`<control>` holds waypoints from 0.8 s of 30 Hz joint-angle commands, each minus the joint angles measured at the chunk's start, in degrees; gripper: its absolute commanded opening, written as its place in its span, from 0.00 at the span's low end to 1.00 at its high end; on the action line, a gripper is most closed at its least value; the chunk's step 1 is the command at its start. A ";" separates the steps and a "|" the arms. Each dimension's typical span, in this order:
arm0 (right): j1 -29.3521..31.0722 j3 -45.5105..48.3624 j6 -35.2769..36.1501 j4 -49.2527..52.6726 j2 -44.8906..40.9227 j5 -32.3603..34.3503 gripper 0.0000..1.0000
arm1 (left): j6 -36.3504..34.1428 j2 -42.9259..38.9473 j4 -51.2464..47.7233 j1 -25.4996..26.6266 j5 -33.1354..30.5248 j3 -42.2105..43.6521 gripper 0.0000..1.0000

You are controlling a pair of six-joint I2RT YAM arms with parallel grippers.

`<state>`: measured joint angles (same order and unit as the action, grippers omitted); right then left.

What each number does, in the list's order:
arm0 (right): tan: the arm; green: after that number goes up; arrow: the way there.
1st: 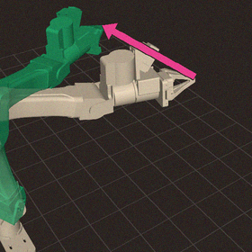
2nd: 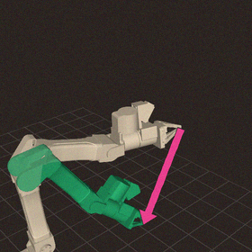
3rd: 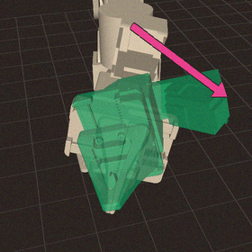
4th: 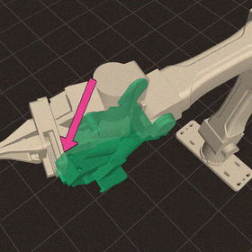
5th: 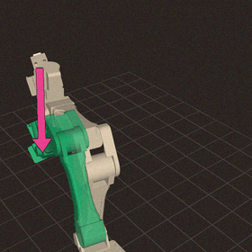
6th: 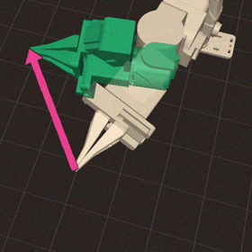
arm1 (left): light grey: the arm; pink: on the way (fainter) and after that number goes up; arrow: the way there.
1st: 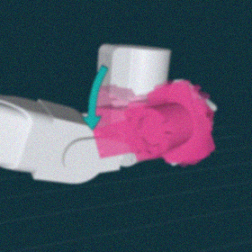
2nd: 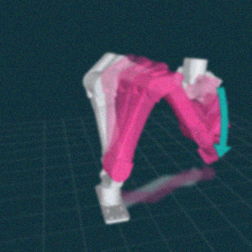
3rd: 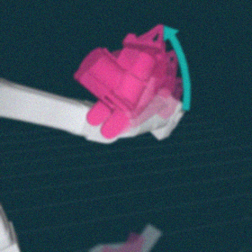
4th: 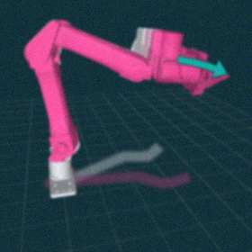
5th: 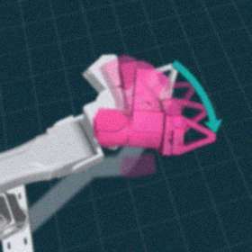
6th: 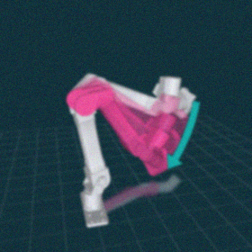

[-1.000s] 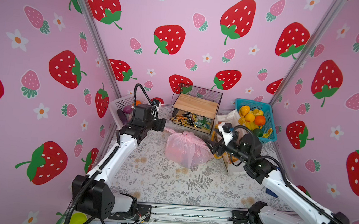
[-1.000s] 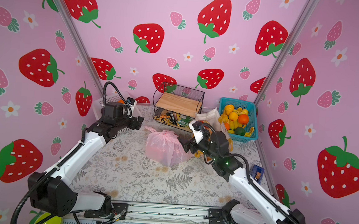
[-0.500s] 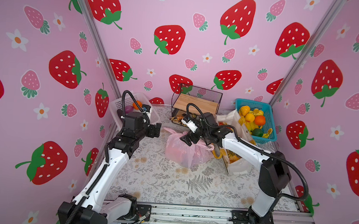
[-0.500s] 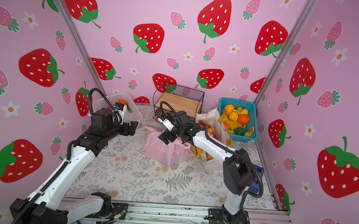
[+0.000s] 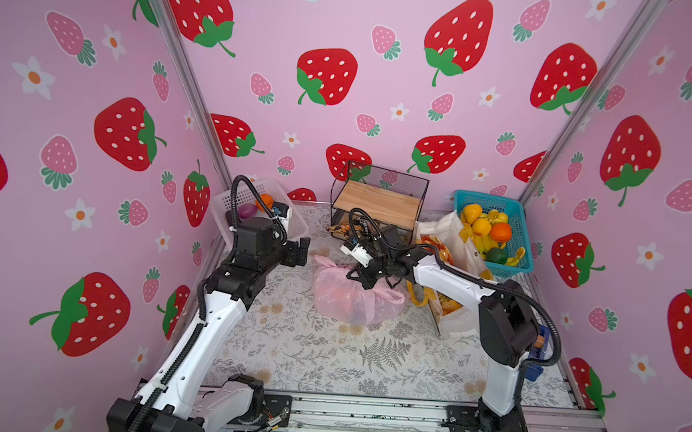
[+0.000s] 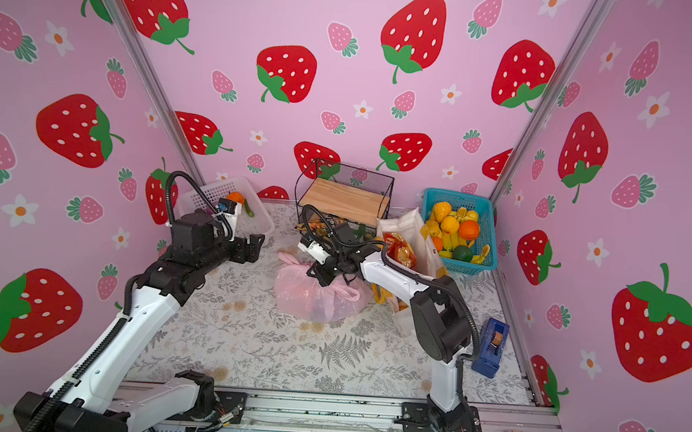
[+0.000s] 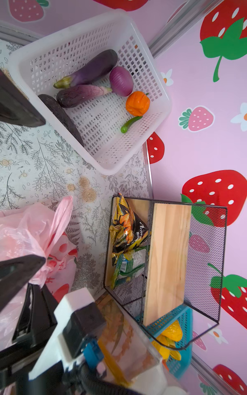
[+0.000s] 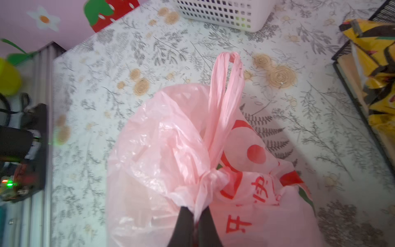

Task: Place the mixed food into the grocery bags and tie them
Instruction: 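Lift the knotted pink bag with the right gripper while the left draws back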

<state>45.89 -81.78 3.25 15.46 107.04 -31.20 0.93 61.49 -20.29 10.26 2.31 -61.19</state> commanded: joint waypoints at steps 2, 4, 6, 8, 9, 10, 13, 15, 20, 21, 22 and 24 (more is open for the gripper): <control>-2.21 4.87 -8.23 -10.37 -11.82 -11.87 0.00 | 4.25 -2.12 2.13 -0.24 1.88 -0.14 0.94; -4.09 7.13 -14.09 -15.99 -16.94 -13.20 0.00 | 8.58 -3.08 2.49 -0.24 1.20 -0.75 0.93; -5.84 8.41 -19.39 -20.31 -21.14 -13.27 0.00 | 13.25 -3.78 1.51 -0.24 0.47 -2.44 0.91; -7.63 8.65 -23.37 -22.93 -24.77 -12.90 0.00 | 17.02 -4.63 0.64 -0.25 1.08 -4.04 0.88; -8.56 8.58 -25.15 -23.97 -26.47 -12.53 0.00 | 19.08 -5.18 0.57 -0.25 1.57 -4.33 0.87; -9.40 8.33 -26.62 -24.31 -28.14 -11.43 0.00 | 21.15 -5.85 0.81 -0.18 2.14 -4.12 0.86; -11.99 7.58 -28.27 -22.75 -32.87 -5.14 0.00 | 28.53 -7.53 3.39 0.49 4.97 -1.84 0.82; -13.28 7.21 -27.56 -19.19 -36.47 3.07 0.00 | 32.20 -7.96 4.71 2.05 6.73 -0.21 0.82; -13.63 6.75 -23.55 -9.57 -44.48 27.91 0.00 | 37.05 -5.88 6.91 13.08 1.89 2.53 0.82; -13.64 7.25 -23.22 -8.56 -45.99 31.62 0.00 | 37.43 -4.79 7.67 16.32 0.35 2.94 0.82; -13.66 7.69 -23.00 -7.75 -47.02 34.86 0.00 | 37.60 -3.58 8.23 19.08 -1.03 3.09 0.82; -13.65 9.32 -22.76 -6.31 -49.09 40.73 0.00 | 37.87 -0.05 9.60 24.60 -2.94 2.70 0.82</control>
<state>32.45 -73.56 -20.32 5.85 60.62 -5.26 35.16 58.15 -13.91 29.34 3.42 -58.87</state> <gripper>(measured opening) 0.058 0.817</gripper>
